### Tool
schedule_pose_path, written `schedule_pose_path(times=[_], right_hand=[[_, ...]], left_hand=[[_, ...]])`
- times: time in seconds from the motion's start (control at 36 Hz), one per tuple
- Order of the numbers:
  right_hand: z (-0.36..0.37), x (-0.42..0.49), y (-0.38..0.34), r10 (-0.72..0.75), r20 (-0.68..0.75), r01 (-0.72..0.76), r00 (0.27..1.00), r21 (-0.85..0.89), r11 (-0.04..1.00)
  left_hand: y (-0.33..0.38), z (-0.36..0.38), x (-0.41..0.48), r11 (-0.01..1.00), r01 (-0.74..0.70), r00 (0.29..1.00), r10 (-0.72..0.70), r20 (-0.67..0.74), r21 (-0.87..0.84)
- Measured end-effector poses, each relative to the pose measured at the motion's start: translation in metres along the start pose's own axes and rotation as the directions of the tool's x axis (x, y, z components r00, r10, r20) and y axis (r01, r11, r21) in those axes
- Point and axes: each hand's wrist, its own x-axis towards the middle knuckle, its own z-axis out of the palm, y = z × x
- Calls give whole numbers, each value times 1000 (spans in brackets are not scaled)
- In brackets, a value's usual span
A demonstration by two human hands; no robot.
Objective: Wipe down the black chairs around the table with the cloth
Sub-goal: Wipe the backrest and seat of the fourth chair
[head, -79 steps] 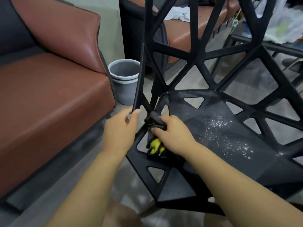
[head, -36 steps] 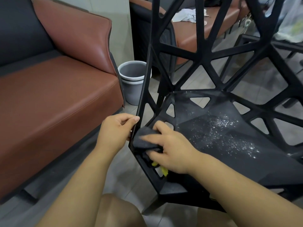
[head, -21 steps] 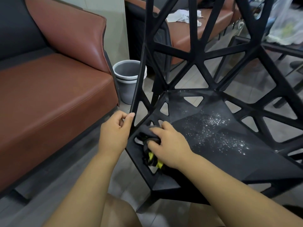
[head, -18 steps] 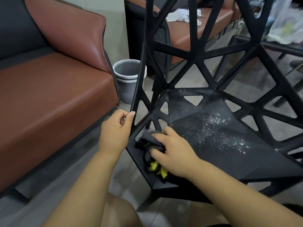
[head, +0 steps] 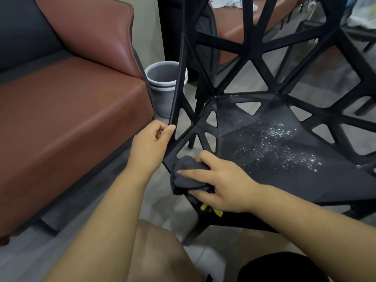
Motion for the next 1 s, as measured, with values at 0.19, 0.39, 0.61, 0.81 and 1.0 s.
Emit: schedule_pose_path(times=[0.19,0.39,0.61,0.81,1.0], right_hand=[[3,21,0,182,-12,-180,983,66,981],[-18,-18,16,258,133,-271,957,86,959],[-42,-16,44,487,-83,-465,870,194,864],[-63,5,70,640,-200,-572,742,309,760],[-74,38,110,731,-257,-670,632,294,682]], left_hand=[[0,0,-6,983,57,998,-56,10,-176],[2,-4,-8,999,-33,998,35,-45,38],[17,1,-13,955,-132,948,200,-247,264],[61,24,21,860,-404,897,439,-49,311],[61,69,74,424,-499,866,278,416,756]])
